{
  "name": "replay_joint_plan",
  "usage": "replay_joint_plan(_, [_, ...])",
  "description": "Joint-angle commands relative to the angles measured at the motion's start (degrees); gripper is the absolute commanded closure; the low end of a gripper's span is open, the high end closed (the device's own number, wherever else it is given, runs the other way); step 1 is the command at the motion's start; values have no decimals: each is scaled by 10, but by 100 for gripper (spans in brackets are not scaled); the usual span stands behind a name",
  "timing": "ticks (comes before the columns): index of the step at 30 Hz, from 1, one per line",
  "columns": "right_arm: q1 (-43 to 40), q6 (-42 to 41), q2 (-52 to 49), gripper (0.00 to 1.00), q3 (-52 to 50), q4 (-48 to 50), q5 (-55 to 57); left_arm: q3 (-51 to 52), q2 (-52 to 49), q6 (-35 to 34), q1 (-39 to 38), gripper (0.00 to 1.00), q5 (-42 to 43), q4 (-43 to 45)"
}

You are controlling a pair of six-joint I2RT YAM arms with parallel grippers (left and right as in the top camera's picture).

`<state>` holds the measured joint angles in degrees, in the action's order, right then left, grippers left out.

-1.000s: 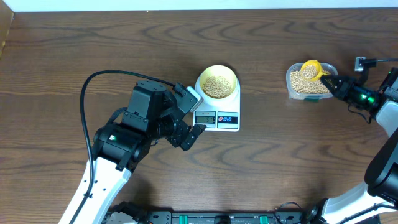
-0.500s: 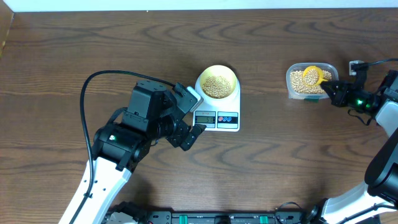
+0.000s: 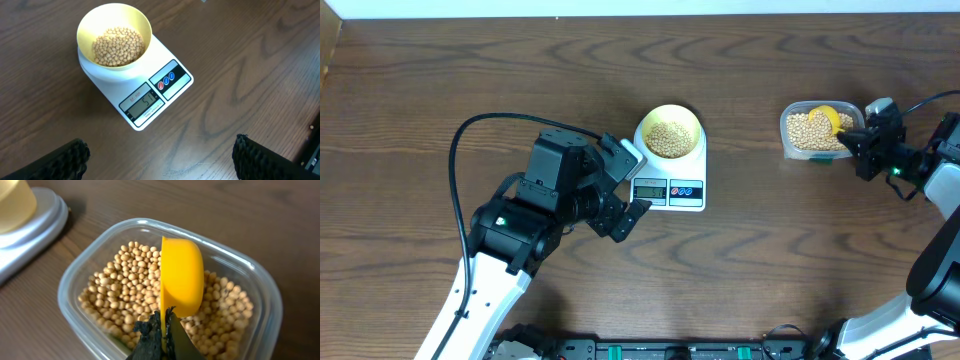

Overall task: Scoop item into bowl and weigh 50g on scale
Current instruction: 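Lower the scoop into the soybeans and scoop a small amount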

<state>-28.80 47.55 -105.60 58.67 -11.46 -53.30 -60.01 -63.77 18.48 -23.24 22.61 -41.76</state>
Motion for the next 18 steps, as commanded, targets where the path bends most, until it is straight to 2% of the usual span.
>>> replay_joint_plan(1, [0, 68, -5, 99, 0, 16, -6, 0, -3, 10, 3, 6, 7, 0])
replay_joint_plan(18, [0, 81, 49, 99, 0, 71, -10, 0, -3, 10, 3, 6, 7, 0])
